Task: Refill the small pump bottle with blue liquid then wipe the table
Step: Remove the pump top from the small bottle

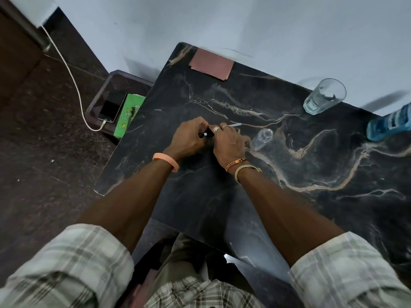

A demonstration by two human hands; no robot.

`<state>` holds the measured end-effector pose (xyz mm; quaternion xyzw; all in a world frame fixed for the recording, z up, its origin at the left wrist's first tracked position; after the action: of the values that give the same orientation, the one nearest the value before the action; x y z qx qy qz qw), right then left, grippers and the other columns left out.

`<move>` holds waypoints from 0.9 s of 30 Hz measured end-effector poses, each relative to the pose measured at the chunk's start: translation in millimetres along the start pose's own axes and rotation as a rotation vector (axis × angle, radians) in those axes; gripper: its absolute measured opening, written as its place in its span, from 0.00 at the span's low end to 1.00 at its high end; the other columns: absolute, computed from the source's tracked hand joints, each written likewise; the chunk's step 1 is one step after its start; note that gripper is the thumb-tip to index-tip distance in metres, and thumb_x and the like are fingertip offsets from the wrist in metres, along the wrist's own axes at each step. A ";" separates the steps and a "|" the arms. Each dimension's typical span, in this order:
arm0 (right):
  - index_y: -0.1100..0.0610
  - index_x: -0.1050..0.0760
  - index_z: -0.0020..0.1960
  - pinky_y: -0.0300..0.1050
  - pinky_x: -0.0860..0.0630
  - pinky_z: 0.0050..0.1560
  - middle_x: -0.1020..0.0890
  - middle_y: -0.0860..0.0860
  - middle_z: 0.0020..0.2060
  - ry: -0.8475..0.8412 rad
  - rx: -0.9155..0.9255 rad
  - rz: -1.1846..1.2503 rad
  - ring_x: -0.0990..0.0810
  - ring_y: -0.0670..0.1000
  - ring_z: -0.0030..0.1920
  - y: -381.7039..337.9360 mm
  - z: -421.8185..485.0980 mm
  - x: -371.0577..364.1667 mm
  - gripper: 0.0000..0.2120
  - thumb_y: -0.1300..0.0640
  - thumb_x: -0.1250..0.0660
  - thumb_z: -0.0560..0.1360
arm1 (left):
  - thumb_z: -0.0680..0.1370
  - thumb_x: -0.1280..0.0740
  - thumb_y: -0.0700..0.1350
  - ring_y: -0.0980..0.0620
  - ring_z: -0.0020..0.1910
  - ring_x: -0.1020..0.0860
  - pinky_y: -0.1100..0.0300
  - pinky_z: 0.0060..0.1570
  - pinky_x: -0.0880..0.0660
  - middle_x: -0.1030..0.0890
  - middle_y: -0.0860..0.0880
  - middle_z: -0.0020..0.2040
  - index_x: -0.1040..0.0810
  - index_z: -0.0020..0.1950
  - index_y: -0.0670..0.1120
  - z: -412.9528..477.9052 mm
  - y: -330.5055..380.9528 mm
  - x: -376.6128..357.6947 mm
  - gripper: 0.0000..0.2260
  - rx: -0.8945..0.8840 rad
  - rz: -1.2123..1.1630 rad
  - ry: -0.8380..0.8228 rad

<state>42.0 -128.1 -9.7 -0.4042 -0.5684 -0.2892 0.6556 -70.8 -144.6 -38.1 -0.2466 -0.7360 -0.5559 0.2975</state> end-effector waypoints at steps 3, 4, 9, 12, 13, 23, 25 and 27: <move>0.56 0.23 0.56 0.53 0.27 0.45 0.21 0.55 0.52 -0.114 -0.001 0.062 0.21 0.59 0.53 1.8 1.9 -16.1 0.12 0.65 0.38 0.75 | 0.72 0.27 0.47 0.48 0.49 0.21 0.49 0.49 0.22 0.18 0.50 0.49 0.21 0.53 0.49 1.1 1.4 -12.7 0.11 -0.068 0.178 -0.081; 0.56 0.23 0.56 0.53 0.26 0.48 0.21 0.55 0.52 -0.132 -0.018 0.079 0.22 0.59 0.54 4.7 1.4 -19.2 0.12 0.65 0.37 0.75 | 0.72 0.27 0.47 0.47 0.50 0.21 0.48 0.50 0.22 0.18 0.49 0.51 0.21 0.55 0.49 0.7 0.5 -16.3 0.12 -0.074 0.205 -0.104; 0.56 0.23 0.58 0.50 0.26 0.49 0.22 0.55 0.53 -0.193 -0.031 0.094 0.23 0.58 0.55 13.5 -2.4 -26.6 0.14 0.65 0.37 0.75 | 0.73 0.28 0.46 0.44 0.52 0.23 0.48 0.52 0.24 0.19 0.46 0.53 0.22 0.57 0.46 -3.2 -3.5 -27.4 0.14 -0.102 0.271 -0.150; 0.55 0.24 0.60 0.49 0.25 0.48 0.22 0.54 0.54 -0.230 -0.029 0.101 0.22 0.58 0.56 16.1 -4.1 -31.1 0.16 0.65 0.35 0.74 | 0.74 0.28 0.46 0.44 0.54 0.24 0.47 0.54 0.25 0.20 0.45 0.54 0.23 0.59 0.46 -4.4 -4.0 -29.5 0.14 -0.108 0.286 -0.162; 0.54 0.24 0.60 0.50 0.24 0.48 0.22 0.54 0.54 -0.236 -0.032 0.105 0.22 0.58 0.55 16.4 -4.8 -31.9 0.16 0.64 0.35 0.74 | 0.74 0.28 0.46 0.44 0.54 0.24 0.46 0.55 0.25 0.20 0.45 0.54 0.23 0.59 0.46 -4.9 -3.5 -30.0 0.15 -0.111 0.292 -0.169; 0.54 0.24 0.59 0.51 0.24 0.49 0.21 0.54 0.54 -0.243 -0.015 0.152 0.21 0.58 0.55 19.4 -13.4 -16.6 0.14 0.61 0.34 0.74 | 0.71 0.26 0.54 0.47 0.56 0.25 0.50 0.57 0.26 0.23 0.49 0.56 0.24 0.61 0.51 -9.7 14.2 -28.5 0.21 -0.175 0.331 -0.192; 0.53 0.22 0.58 0.50 0.25 0.48 0.20 0.53 0.53 -0.179 -0.001 0.135 0.20 0.57 0.53 22.6 -12.9 1.5 0.12 0.59 0.35 0.76 | 0.68 0.27 0.60 0.49 0.60 0.27 0.48 0.60 0.27 0.25 0.50 0.61 0.26 0.66 0.53 -11.2 24.2 -23.2 0.28 -0.211 0.339 -0.184; 0.52 0.21 0.58 0.50 0.24 0.49 0.19 0.53 0.52 -0.138 -0.009 0.142 0.20 0.57 0.52 32.2 -13.1 21.6 0.12 0.58 0.38 0.77 | 0.69 0.28 0.62 0.47 0.66 0.30 0.43 0.65 0.30 0.29 0.49 0.68 0.30 0.71 0.53 -9.6 35.5 -13.5 0.33 -0.214 0.347 -0.155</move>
<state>79.7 -121.4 4.6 -0.4652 -0.5807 -0.2160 0.6321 -35.2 -145.1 -21.9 -0.4417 -0.6399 -0.5508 0.3034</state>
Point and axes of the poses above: each hand's wrist, its own z-axis towards the middle knuckle, its own x-axis out of the back of the hand, y = z × x, the point moved 9 cm from there along z, towards the middle knuckle
